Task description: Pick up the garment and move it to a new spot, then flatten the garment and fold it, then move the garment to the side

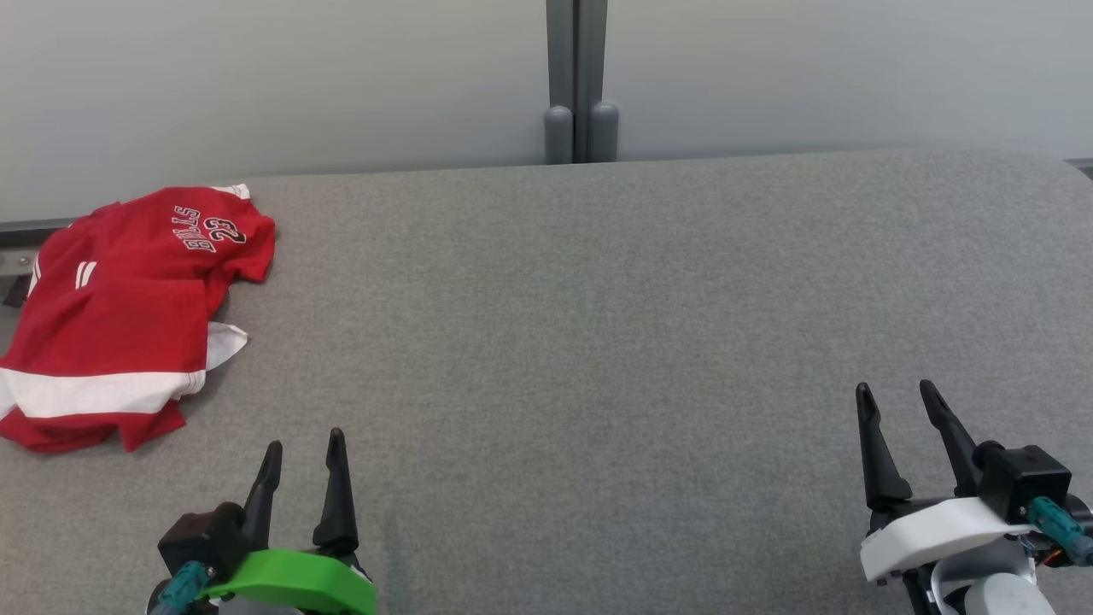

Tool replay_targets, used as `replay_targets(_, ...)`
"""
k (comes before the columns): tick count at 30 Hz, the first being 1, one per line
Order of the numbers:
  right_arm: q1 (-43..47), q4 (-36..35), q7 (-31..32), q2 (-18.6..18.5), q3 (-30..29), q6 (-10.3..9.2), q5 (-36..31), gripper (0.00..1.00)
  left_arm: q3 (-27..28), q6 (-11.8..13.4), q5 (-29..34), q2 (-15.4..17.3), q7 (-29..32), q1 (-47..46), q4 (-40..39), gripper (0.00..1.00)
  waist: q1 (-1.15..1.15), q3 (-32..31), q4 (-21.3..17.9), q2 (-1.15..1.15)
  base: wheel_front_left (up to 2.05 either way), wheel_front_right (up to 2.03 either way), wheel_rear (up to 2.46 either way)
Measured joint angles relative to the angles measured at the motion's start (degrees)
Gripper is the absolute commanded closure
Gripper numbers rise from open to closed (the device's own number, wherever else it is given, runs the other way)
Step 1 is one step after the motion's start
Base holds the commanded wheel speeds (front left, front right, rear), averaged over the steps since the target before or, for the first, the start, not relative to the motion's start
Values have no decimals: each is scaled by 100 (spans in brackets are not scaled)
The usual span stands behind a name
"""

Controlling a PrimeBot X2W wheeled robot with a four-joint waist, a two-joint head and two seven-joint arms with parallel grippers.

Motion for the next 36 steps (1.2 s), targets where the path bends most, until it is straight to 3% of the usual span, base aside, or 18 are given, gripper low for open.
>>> replay_targets(13, 43, 42, -126, -5, 22, 0, -464, 0, -62, -32, 391, 4, -133, 32, 97, 0, 0, -13, 1, 0, 0, 0, 0)
replay_targets(36, 56, 164, -127, -9, -41, 0, -456, 0, -103, -31, 377, 7, -142, 33, 172, 0, 0, -4, 138, 0, 0, 0, 0)
